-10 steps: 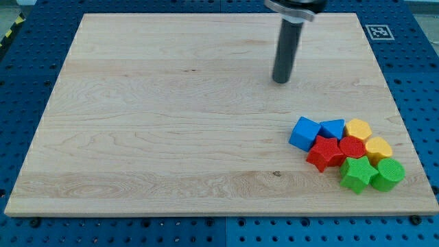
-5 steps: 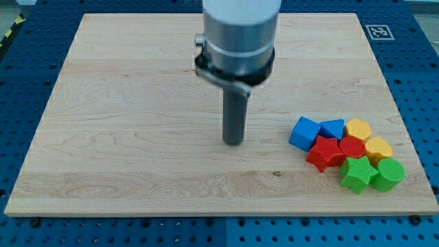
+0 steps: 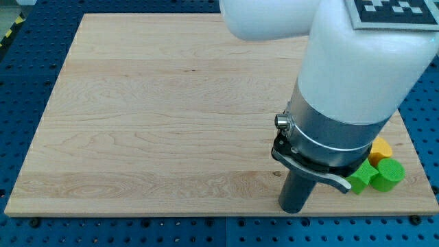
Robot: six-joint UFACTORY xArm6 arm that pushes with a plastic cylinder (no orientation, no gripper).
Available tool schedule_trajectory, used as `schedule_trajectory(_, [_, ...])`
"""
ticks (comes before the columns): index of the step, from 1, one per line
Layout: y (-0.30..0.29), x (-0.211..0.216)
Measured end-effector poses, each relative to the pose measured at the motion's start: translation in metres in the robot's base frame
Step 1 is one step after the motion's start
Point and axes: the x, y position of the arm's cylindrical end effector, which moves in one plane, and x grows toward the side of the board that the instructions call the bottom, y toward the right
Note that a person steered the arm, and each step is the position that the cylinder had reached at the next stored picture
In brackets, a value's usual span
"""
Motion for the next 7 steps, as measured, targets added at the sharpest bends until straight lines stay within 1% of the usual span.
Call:
schedule_trajectory(1, [0.020, 0.000])
schedule_trajectory(2, [0.086, 0.000])
schedule_trajectory(4, [0.095, 0.000])
schedule_trajectory(5, [0.127, 0.000])
schedule_trajectory(6, [0.137, 0.000])
schedule_trajectory(7, [0.131, -0.003])
